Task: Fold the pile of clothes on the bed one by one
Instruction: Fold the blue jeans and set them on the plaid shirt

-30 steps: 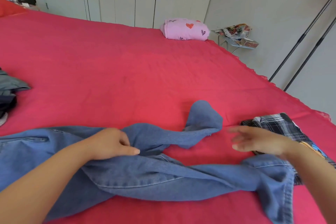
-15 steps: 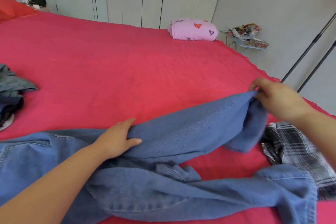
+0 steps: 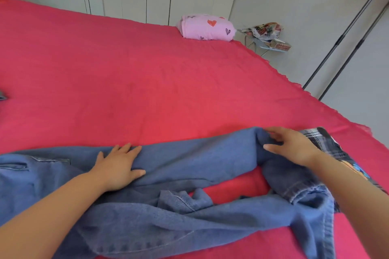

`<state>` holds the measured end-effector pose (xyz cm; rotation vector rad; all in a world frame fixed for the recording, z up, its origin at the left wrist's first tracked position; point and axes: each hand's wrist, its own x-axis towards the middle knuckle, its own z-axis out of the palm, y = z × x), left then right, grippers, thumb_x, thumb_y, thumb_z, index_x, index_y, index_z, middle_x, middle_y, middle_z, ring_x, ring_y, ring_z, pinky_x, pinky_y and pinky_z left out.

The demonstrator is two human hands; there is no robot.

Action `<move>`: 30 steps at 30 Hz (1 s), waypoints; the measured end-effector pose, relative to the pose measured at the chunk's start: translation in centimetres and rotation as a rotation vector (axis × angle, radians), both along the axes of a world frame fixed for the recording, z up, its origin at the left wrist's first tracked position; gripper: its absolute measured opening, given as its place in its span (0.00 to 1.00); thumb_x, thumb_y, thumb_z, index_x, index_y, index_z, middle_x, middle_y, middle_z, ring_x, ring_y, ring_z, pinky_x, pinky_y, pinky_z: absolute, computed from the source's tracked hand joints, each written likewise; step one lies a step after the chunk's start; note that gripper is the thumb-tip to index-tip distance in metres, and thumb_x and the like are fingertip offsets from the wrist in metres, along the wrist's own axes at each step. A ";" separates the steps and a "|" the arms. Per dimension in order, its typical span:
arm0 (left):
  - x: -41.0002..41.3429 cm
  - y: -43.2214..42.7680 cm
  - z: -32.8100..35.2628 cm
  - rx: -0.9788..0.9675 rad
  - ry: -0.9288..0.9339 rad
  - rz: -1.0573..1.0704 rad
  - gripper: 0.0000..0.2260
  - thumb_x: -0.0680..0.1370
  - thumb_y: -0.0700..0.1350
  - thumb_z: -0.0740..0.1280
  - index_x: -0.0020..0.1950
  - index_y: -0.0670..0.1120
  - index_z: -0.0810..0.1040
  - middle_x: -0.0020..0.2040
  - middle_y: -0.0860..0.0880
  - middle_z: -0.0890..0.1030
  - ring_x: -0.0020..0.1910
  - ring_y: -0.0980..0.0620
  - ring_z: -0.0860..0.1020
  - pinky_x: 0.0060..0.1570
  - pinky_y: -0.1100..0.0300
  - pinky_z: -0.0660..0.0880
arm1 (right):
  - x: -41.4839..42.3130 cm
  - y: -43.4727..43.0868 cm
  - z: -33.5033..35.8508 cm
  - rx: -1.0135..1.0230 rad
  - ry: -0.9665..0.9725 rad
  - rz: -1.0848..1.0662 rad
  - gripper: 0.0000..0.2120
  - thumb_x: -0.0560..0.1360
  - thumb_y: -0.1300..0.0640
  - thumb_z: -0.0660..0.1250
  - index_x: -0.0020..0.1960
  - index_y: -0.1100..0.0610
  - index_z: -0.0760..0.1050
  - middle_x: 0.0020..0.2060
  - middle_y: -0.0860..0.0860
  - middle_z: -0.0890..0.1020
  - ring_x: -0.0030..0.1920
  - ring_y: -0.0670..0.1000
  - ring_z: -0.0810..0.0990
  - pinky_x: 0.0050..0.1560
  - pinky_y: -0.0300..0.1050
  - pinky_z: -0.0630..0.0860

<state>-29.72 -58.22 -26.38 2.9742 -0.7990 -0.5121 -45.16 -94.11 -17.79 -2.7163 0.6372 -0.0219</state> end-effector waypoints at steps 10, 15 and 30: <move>-5.8 -11.3 0.2 -0.141 0.128 -0.264 0.42 0.72 0.65 0.63 0.76 0.58 0.41 0.78 0.49 0.42 0.76 0.46 0.42 0.71 0.38 0.48 | -6.9 -2.8 0.6 0.266 0.305 -0.133 0.38 0.68 0.54 0.74 0.73 0.54 0.59 0.65 0.52 0.73 0.61 0.50 0.74 0.61 0.39 0.69; -6.0 -11.9 -1.9 0.020 0.052 -0.261 0.30 0.80 0.55 0.57 0.75 0.59 0.42 0.77 0.49 0.41 0.76 0.43 0.41 0.69 0.35 0.49 | -7.0 -5.8 1.9 -0.339 0.075 -0.093 0.17 0.64 0.66 0.62 0.50 0.54 0.79 0.44 0.55 0.81 0.46 0.57 0.78 0.43 0.46 0.73; -5.3 -9.0 0.0 -0.125 0.087 -0.423 0.27 0.70 0.73 0.50 0.68 0.68 0.65 0.75 0.58 0.57 0.76 0.54 0.51 0.73 0.48 0.53 | -9.1 -9.1 -1.4 0.082 -0.189 -0.590 0.18 0.76 0.62 0.61 0.66 0.60 0.71 0.60 0.62 0.76 0.59 0.61 0.74 0.54 0.50 0.69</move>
